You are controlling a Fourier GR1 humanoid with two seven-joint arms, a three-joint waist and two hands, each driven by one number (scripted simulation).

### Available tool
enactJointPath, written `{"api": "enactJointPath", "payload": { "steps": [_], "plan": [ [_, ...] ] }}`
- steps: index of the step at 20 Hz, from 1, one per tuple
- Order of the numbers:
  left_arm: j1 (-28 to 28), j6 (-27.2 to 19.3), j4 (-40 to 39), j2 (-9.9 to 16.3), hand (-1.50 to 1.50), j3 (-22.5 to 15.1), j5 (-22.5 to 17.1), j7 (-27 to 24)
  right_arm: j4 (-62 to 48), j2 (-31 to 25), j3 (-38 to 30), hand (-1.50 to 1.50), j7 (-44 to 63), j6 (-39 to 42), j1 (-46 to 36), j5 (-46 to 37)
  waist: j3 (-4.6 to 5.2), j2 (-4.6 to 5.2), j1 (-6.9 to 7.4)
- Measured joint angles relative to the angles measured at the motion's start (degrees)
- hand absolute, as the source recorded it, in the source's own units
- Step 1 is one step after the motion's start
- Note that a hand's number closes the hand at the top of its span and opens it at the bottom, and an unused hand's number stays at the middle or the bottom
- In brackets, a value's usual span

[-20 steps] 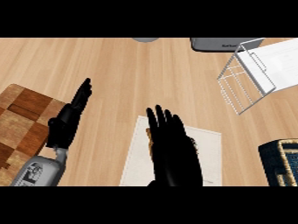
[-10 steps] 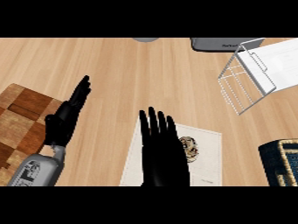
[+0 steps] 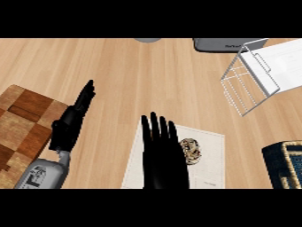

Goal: Pick the croissant from the placemat and place it in the tiered shelf

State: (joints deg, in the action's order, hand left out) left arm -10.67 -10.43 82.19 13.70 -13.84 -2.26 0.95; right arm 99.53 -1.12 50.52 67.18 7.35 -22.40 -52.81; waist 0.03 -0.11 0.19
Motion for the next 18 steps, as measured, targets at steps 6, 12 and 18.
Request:
{"api": "enactJointPath", "payload": {
  "steps": [6, 12, 18],
  "plan": [
    [-0.5, 0.7, -0.5, -0.2, 0.0, 0.9, 0.4, -0.1, -2.5, 0.0, 0.1, -1.5, 0.2, -1.3, -0.3, 0.1, 0.0, 0.05, 0.06],
    [-0.3, 2.2, -0.6, -0.1, 0.0, 2.1, 0.2, -0.4, -6.3, 0.1, -0.3, -1.5, -0.7, -1.9, -0.4, 0.3, 0.0, 0.07, 0.17],
    [0.1, 3.0, -0.6, -0.6, 0.0, 2.7, 0.6, -0.7, -9.0, 0.2, 0.1, -1.5, -1.2, -2.6, 0.8, -0.9, -0.01, 0.08, 0.14]
  ]
}}
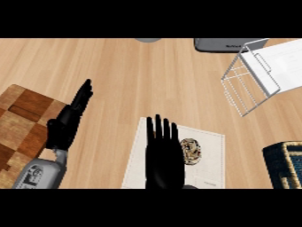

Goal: Pick the croissant from the placemat and place it in the tiered shelf

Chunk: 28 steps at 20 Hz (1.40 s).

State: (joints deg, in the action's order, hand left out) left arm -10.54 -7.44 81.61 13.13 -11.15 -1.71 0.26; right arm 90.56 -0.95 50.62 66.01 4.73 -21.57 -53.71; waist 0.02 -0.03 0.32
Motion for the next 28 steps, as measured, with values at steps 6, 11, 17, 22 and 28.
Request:
{"api": "enactJointPath", "payload": {
  "steps": [6, 11, 17, 22, 28],
  "plan": [
    [-0.6, 0.4, -1.1, -0.8, 0.0, 0.8, 0.8, -0.3, -2.9, 0.1, -0.5, -1.5, -0.8, -1.3, -0.1, -0.4, 0.0, 0.03, -0.09],
    [-0.2, 0.5, 0.8, -1.5, 0.0, 0.8, 1.5, 1.3, -6.1, 0.2, -2.4, -1.5, -1.8, -2.1, -0.8, -0.2, -0.01, 0.01, -0.01],
    [0.2, 1.6, 0.1, -1.8, 0.0, 1.9, 2.0, 0.4, -7.9, 0.2, -2.0, -1.5, -2.6, -3.3, 0.6, -0.6, -0.01, 0.03, -0.07],
    [0.0, 1.8, 0.5, -2.9, 0.0, 2.1, 3.1, 1.0, -10.6, 0.3, -1.5, -1.5, -3.3, -4.6, 0.1, 0.8, -0.02, 0.04, 0.0],
    [0.3, 2.8, -1.0, -3.1, 0.0, 3.3, 3.7, -0.8, -13.8, 0.3, -0.7, 1.5, -3.6, -6.4, -0.9, 2.9, -0.02, 0.05, 0.03]
  ]
}}
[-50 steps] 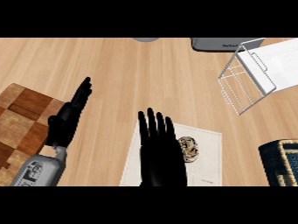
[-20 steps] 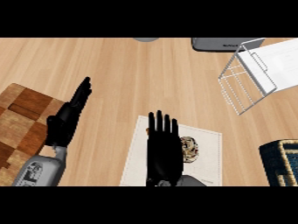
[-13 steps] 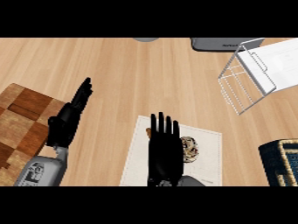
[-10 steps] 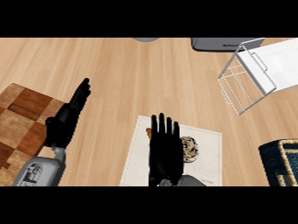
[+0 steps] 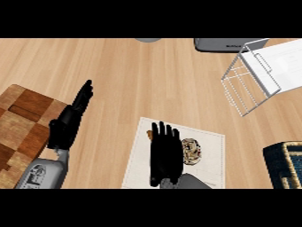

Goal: Pick the croissant from the placemat and place it in the tiered shelf

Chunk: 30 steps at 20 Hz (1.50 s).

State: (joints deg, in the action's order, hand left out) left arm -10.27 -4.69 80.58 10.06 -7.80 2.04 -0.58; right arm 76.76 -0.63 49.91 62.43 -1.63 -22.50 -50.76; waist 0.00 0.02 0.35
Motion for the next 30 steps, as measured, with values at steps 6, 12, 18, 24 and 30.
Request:
{"api": "enactJointPath", "payload": {
  "steps": [6, 12, 18, 24, 30],
  "plan": [
    [-0.5, 0.0, 0.4, -1.0, 0.0, 0.5, 1.1, 1.2, 0.1, -0.1, 0.1, 1.5, -1.0, 2.1, 0.6, -1.9, 0.01, -0.12, -0.15],
    [1.0, 1.1, 1.9, -1.5, 0.0, 1.0, 1.8, 1.2, 1.4, -1.1, 0.9, 1.5, -2.7, 2.1, 1.9, -4.7, 0.0, -0.21, -0.2],
    [1.2, 0.7, 1.7, -1.4, 0.0, 1.9, 1.9, 1.4, 16.9, -18.3, -2.2, 1.5, -18.2, 1.4, 11.6, 4.0, -0.06, -0.23, -1.44],
    [1.2, 1.2, 2.3, -1.0, 0.0, 2.7, 1.4, 1.9, 29.8, -32.2, -10.3, 1.5, -33.5, -2.2, 21.2, 15.0, -0.07, -0.22, -1.77],
    [1.8, 1.5, 2.7, -1.1, 0.0, 2.7, 1.4, 1.9, 41.9, -35.7, -19.8, 1.5, -42.0, -7.0, 28.9, 26.4, -0.07, -0.27, -2.02]
  ]
}}
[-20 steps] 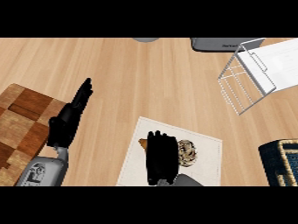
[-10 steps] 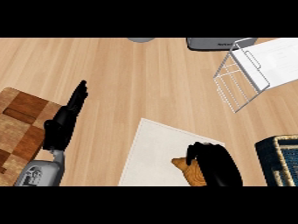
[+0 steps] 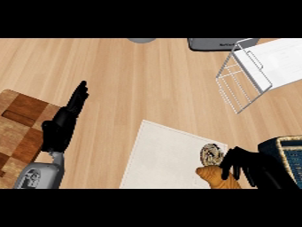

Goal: Pick the croissant from the placemat and place it in the tiered shelf

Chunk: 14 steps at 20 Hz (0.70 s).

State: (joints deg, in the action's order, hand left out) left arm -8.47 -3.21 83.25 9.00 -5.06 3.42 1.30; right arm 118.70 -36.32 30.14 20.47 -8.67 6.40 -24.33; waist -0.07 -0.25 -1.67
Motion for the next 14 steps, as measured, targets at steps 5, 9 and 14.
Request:
{"api": "enactJointPath", "payload": {
  "steps": [5, 9, 14],
  "plan": [
    [-0.9, 0.1, -0.6, -0.2, 0.0, 0.4, 0.2, 0.0, 10.5, -3.9, -10.9, 1.5, -1.5, -0.5, 5.4, 8.1, 0.04, 0.02, 0.11],
    [-1.5, -0.1, -0.5, -0.6, 0.0, 0.3, 0.7, 0.5, 17.3, -6.4, -21.2, 1.5, 2.2, 0.5, 7.2, 12.7, 0.07, 0.03, 0.39],
    [-0.3, 0.5, 0.6, -0.5, 0.0, 0.3, 0.7, 0.6, 20.2, -7.4, -33.8, 1.5, 5.7, 2.0, 7.0, 17.4, 0.08, 0.05, 0.77]
  ]
}}
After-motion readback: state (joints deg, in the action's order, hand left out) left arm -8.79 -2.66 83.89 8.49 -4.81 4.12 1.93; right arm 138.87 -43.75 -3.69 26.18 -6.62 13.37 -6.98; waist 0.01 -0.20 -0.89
